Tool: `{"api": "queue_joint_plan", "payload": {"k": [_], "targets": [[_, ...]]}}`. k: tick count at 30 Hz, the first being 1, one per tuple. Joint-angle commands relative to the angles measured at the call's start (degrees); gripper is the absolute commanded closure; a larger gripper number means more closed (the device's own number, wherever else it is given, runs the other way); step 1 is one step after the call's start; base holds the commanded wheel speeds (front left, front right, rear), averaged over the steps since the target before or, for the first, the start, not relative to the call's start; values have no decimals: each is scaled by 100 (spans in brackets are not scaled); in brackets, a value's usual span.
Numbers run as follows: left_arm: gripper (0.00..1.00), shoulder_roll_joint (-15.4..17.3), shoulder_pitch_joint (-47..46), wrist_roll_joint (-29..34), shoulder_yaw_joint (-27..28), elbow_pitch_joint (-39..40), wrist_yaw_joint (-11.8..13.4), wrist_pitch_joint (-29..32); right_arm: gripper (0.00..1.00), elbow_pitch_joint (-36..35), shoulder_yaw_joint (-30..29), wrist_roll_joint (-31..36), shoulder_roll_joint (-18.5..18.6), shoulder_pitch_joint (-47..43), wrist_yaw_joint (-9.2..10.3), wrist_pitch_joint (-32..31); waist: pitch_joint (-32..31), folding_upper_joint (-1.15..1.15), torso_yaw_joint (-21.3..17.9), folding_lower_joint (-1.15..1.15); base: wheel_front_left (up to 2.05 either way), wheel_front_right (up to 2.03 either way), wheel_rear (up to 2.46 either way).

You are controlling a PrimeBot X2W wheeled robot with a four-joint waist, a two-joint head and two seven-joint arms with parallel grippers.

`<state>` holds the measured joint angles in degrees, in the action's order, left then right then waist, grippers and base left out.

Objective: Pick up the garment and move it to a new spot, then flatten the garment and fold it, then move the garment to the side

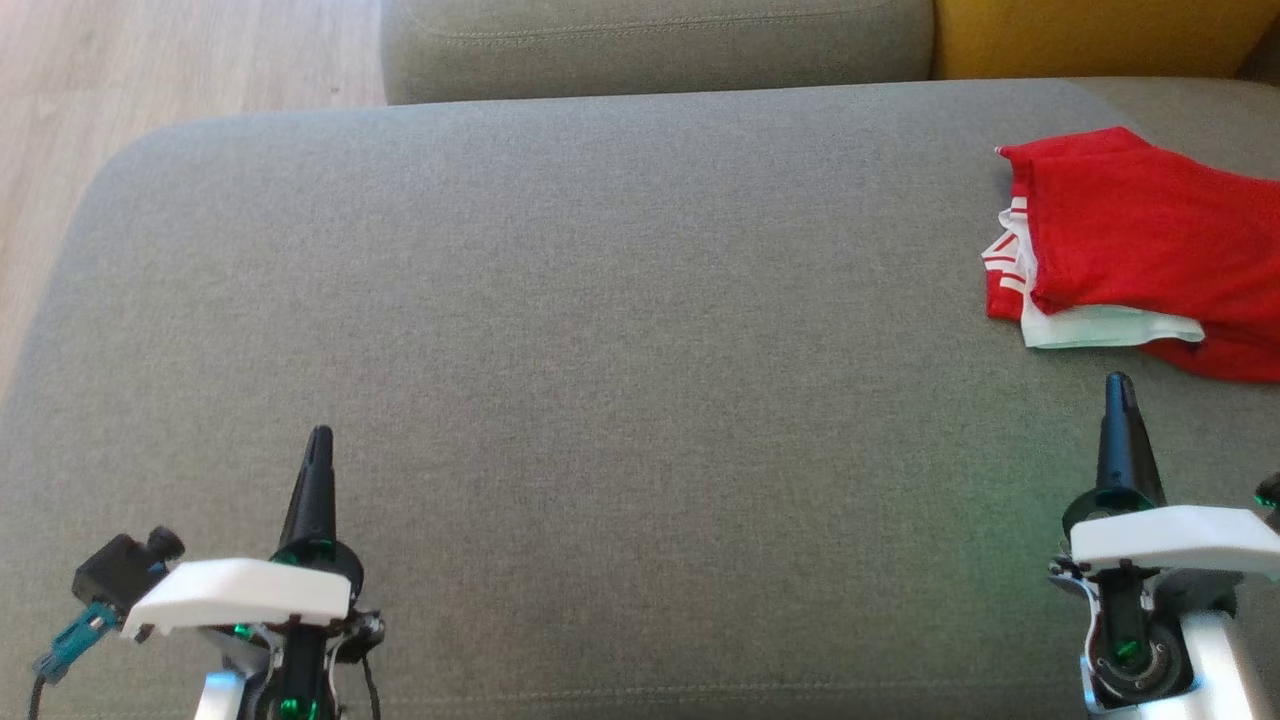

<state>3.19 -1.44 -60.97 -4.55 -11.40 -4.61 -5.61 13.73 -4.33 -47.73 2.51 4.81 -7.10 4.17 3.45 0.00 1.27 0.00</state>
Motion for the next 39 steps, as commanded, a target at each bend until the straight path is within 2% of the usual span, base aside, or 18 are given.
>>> {"api": "queue_joint_plan", "payload": {"k": [1,39], "targets": [[100,97,-304,-163,192,139,-54,51,100,-166,27,-225,58,168,-20,-46,-10,0,-4,0,0,0,0],[100,112,-400,-2126,633,-108,-200,671,100,-45,-102,-2889,65,146,-32,-664,-208,0,-81,0,0,0,0]]}}
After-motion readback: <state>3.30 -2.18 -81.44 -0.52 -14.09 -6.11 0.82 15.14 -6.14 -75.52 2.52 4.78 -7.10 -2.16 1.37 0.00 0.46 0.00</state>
